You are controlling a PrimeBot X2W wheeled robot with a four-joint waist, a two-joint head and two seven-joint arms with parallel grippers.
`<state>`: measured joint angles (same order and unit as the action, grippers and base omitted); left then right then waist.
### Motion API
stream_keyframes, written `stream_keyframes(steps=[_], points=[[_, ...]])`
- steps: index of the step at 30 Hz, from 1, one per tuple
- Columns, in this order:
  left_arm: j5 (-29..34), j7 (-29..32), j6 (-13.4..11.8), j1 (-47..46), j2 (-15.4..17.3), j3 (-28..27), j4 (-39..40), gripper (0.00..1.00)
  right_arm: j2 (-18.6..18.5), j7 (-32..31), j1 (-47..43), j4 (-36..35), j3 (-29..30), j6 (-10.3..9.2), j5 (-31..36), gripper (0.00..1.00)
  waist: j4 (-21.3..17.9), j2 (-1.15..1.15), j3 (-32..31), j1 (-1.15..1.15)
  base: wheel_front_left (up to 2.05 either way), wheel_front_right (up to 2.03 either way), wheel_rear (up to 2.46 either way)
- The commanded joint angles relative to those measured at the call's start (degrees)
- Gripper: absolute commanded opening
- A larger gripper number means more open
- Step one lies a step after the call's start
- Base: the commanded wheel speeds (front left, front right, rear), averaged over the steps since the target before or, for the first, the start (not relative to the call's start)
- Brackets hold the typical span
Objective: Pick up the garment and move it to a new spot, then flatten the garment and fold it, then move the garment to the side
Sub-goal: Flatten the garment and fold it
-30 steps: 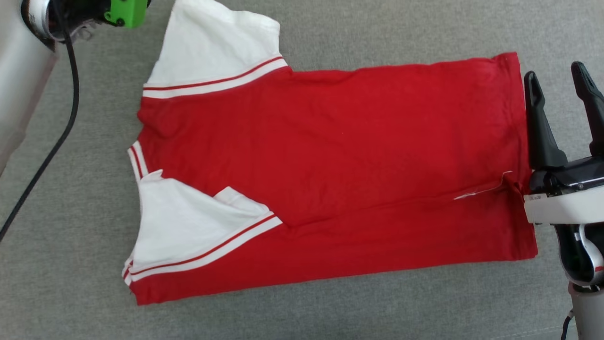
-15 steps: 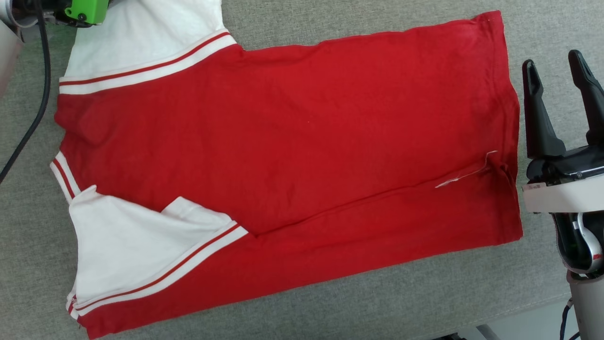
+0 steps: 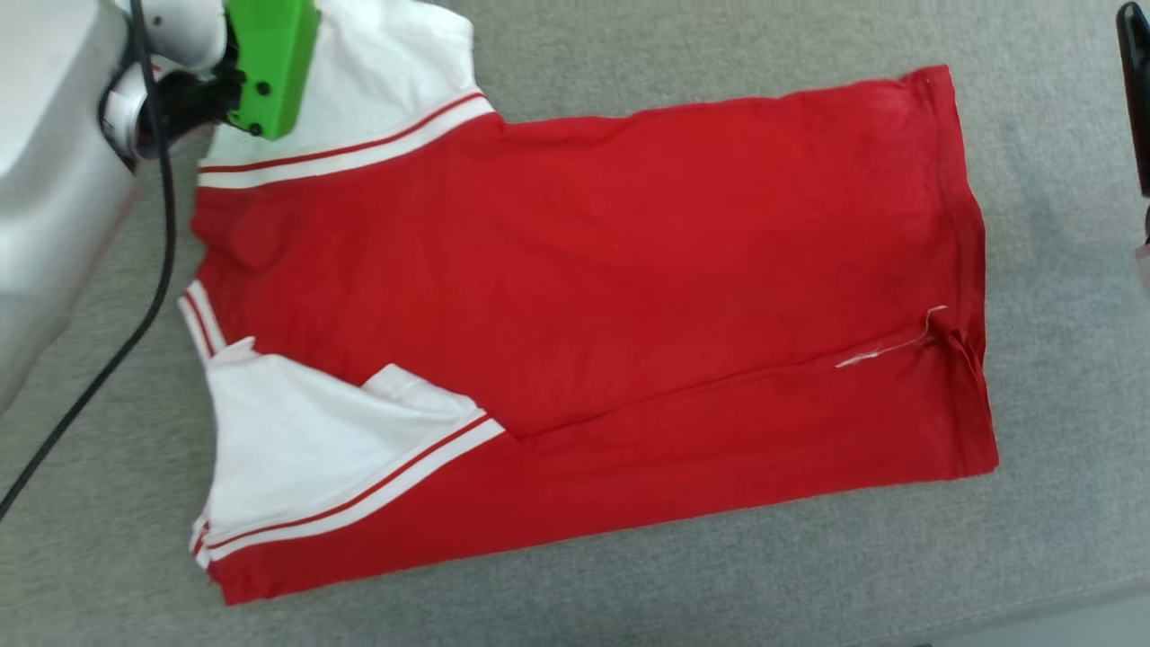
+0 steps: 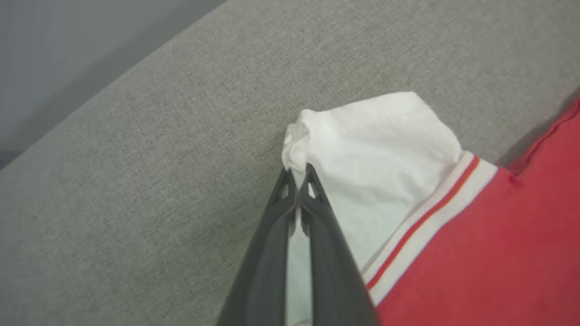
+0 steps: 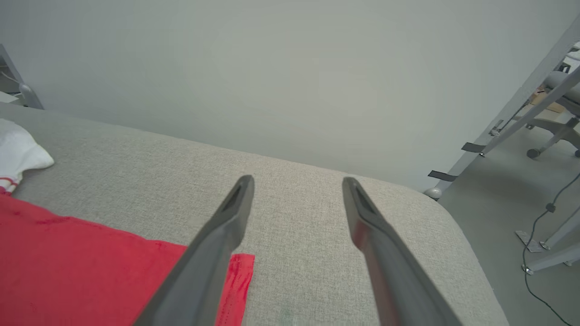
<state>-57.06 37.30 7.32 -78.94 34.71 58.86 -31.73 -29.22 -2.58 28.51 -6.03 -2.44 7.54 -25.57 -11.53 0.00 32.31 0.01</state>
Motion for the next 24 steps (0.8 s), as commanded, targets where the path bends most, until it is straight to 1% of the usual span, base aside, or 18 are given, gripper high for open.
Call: stream_keyframes(steps=[1, 2, 6, 8, 10, 11, 14, 16, 20, 24], points=[[-0.9, -1.3, 0.2, 1.0, 0.4, 0.1, 1.1, 0.00, -1.6, -3.2, 1.6, 0.9, -1.3, -0.05, -1.7, 1.00, 3.5, 0.00, -3.6, -0.01, 0.00, 0.00, 0.00], [-1.1, -2.8, 0.2, 1.5, 0.5, 0.4, 2.5, 0.00, -4.0, -7.3, 3.0, 1.6, -3.2, -0.05, -3.8, 1.00, 4.3, 0.00, -4.3, -0.01, 0.00, 0.00, 0.00], [-0.9, -6.3, 0.2, 3.1, 1.3, 1.4, 6.4, 0.00, -10.7, -20.9, 6.7, 4.4, -9.0, -0.05, -11.3, 1.00, 6.1, 0.00, -5.5, -0.01, 0.00, 0.00, 0.00], [-0.6, -7.9, 0.2, 3.9, 1.5, 1.8, 8.0, 0.00, -13.7, -28.1, 8.1, 6.0, -12.1, -0.05, -14.8, 1.00, 7.1, 0.00, -5.7, -0.01, 0.00, 0.00, 0.00], [-0.2, -9.4, 0.2, 4.6, 1.7, 1.9, 9.3, 0.00, -15.7, -34.3, 9.8, 7.6, -14.3, -0.05, -17.7, 1.00, 7.9, 0.00, -5.6, -0.01, 0.00, 0.00, 0.00], [0.2, -10.6, 0.1, 5.1, 1.7, 1.9, 10.6, 0.00, -16.7, -38.9, 11.7, 9.4, -15.8, -0.05, -19.3, 1.00, 8.8, 0.00, -5.2, -0.01, 0.00, 0.00, 0.00], [0.5, -12.4, -0.4, 5.6, 1.6, 1.6, 12.5, 0.00, -16.9, -43.7, 14.8, 12.5, -18.0, -0.05, -19.8, 1.00, 10.2, 0.00, -4.0, -0.01, 0.00, 0.00, 0.00], [0.8, -13.2, -0.7, 5.8, 1.4, 1.6, 13.5, 0.00, -16.3, -45.3, 16.7, 14.6, -19.2, -0.05, -19.4, 1.00, 11.1, 0.00, -3.2, -0.01, 0.00, 0.00, 0.00], [1.7, -14.7, -1.3, 6.0, 1.2, 1.6, 14.9, 0.00, -14.2, -45.9, 19.7, 19.5, -21.2, -0.05, -17.6, 1.00, 12.4, 0.00, -1.4, -0.01, 0.00, 0.00, 0.00], [2.1, -15.8, -1.5, 6.2, 1.0, 1.6, 15.5, 0.00, -11.5, -44.9, 20.6, 25.3, -23.3, -0.05, -16.5, 1.00, 13.1, 0.00, -0.1, -0.01, 0.00, 0.00, 0.00]])
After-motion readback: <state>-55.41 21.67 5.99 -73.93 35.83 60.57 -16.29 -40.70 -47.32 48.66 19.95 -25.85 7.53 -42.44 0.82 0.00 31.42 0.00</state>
